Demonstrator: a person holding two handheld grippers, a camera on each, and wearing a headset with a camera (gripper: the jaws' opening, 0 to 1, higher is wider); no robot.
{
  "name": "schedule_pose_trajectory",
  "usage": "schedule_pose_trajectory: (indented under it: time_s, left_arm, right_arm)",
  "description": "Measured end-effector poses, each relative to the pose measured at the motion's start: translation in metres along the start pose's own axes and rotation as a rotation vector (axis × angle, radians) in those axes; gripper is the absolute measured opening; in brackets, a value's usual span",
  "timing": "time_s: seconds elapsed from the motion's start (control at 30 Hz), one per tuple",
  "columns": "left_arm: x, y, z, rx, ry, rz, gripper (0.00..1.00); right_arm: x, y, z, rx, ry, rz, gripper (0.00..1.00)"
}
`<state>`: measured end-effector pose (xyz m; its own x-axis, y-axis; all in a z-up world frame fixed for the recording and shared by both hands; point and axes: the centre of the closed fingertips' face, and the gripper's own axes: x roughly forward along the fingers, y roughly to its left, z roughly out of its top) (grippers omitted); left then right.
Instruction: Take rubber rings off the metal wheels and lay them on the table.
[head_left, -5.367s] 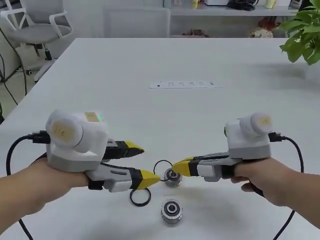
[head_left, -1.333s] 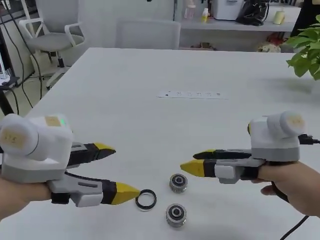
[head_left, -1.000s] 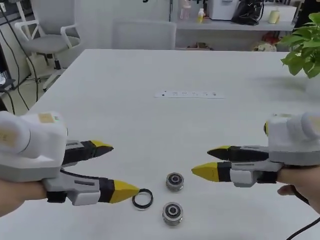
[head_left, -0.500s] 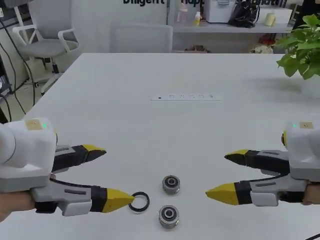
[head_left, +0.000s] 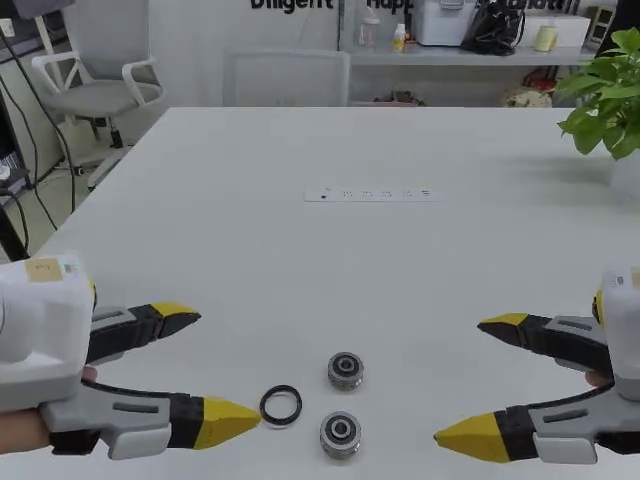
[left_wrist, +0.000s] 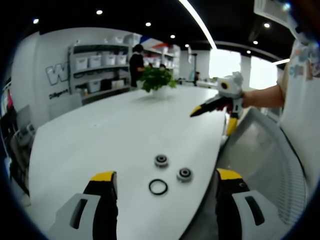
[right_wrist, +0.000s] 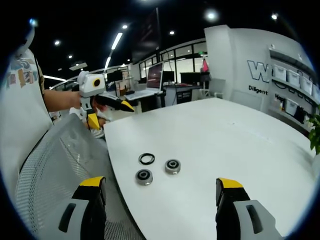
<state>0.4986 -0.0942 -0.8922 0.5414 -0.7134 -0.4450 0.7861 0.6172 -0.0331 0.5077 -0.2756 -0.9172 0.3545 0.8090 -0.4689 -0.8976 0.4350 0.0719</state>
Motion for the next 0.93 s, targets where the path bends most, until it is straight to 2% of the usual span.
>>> schedule_pose_trajectory:
  time_s: [0.43,0.7,0.93]
  left_arm:
    - [-0.009,-0.003,-0.008,-0.036,-0.008,0.026,0.83]
    - [-0.01,-0.005,-0.013,-0.036,0.002,0.031,0.85]
    - [-0.012,-0.003,-0.01,-0.047,-0.007,0.039,0.85]
  right_arm:
    - [-0.005,0.005,-0.016,-0.027,0.052,-0.01,0.95]
    - [-0.007,0.004,-0.017,-0.035,0.057,-0.02,0.96]
    - [-0.009,0.0,-0.016,-0.029,0.051,-0.028,0.96]
